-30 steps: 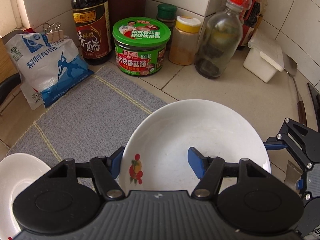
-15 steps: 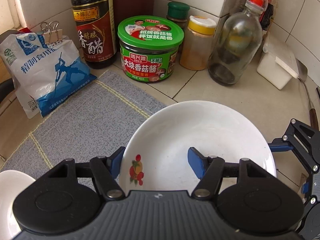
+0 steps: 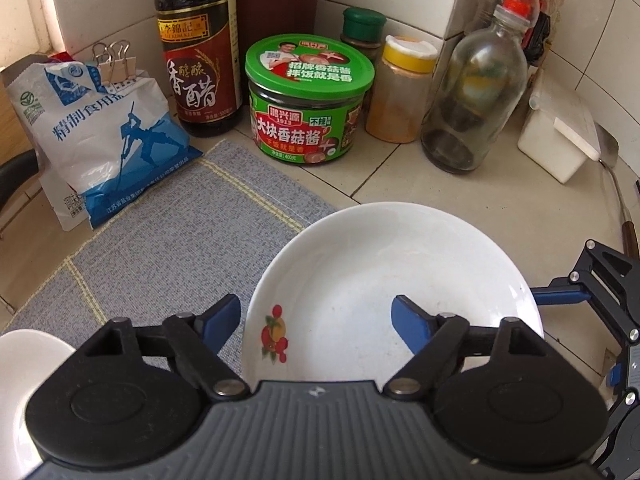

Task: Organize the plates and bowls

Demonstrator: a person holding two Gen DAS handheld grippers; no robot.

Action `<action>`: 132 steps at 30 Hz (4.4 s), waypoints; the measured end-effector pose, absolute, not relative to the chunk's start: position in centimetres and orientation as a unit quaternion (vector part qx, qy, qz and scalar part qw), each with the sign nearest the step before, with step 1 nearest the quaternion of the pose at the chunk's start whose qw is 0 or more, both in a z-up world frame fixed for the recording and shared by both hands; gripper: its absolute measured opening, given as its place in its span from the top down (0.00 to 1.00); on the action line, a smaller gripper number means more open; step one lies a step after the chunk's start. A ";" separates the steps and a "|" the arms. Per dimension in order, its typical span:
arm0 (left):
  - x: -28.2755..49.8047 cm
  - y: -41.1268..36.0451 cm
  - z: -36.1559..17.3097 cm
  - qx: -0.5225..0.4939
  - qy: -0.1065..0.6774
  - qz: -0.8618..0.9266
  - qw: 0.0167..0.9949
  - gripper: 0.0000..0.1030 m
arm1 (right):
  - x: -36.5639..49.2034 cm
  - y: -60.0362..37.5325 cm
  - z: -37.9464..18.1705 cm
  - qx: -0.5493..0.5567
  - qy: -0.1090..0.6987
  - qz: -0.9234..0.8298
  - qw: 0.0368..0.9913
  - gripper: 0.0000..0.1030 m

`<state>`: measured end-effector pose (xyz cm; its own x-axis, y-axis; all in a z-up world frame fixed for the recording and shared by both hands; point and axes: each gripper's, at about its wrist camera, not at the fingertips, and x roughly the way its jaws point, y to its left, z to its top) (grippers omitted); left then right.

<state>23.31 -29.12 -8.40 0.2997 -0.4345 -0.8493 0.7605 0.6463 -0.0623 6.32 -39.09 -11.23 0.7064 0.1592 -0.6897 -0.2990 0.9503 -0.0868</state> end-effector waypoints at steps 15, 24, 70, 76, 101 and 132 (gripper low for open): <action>15.8 -22.7 -1.4 0.157 0.381 -0.368 0.834 0.11 | 1.8 -35.8 -7.5 -0.095 0.343 0.104 0.929 0.00; 8.0 -16.6 -0.5 0.179 0.329 -0.317 0.871 0.10 | 0.0 -32.7 -6.7 -0.092 0.342 0.110 0.929 0.00; -0.3 -0.7 -9.3 0.141 0.391 -0.288 0.863 0.02 | 4.3 -18.7 -10.1 -0.029 0.436 0.238 0.867 0.00; 0.0 -0.8 -9.4 0.142 0.392 -0.296 0.859 0.00 | 5.5 -18.3 -10.6 -0.026 0.446 0.257 0.857 0.00; -0.4 -0.5 -9.4 0.165 0.366 -0.314 0.860 0.01 | 12.0 -17.8 -10.9 0.014 0.492 0.326 0.807 0.00; 0.3 -1.5 -8.3 0.179 0.355 -0.338 0.853 0.02 | 11.7 -19.0 -9.5 0.040 0.497 0.317 0.807 0.00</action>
